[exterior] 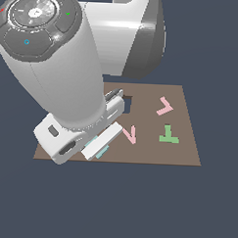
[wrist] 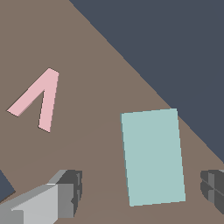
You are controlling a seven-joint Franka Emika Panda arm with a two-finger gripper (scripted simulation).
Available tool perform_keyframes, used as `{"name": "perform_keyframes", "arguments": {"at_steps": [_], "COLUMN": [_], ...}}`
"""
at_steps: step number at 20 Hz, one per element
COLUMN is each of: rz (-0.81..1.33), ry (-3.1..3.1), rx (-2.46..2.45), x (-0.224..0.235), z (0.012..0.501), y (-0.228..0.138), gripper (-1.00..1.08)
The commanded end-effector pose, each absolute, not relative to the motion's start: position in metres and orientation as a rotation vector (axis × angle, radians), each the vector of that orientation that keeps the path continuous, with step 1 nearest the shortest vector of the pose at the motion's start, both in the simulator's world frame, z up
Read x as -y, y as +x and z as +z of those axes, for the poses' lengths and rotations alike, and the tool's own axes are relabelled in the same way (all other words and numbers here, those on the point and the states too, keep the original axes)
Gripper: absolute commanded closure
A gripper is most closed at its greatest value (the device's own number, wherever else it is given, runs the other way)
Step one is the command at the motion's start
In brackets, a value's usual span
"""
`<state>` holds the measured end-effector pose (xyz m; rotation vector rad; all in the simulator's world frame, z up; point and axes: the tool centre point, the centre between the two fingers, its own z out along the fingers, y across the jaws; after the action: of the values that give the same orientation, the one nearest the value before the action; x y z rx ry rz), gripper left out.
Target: Insert a designated object into the corresponding slot on a board.
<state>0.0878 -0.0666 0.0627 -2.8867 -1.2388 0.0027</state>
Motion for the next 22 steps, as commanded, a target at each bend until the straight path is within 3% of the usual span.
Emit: {"name": "perform_keyframes", "arguments": {"at_steps": [1, 22], "rz": [0.001, 0.0], "ry": [-2.862, -2.825], "rx": [1.295, 1.375], "x": [0.068, 0.069], "z": [0.058, 0.03], "y": [0.094, 0.104], "gripper": [-0.92, -0.92]}}
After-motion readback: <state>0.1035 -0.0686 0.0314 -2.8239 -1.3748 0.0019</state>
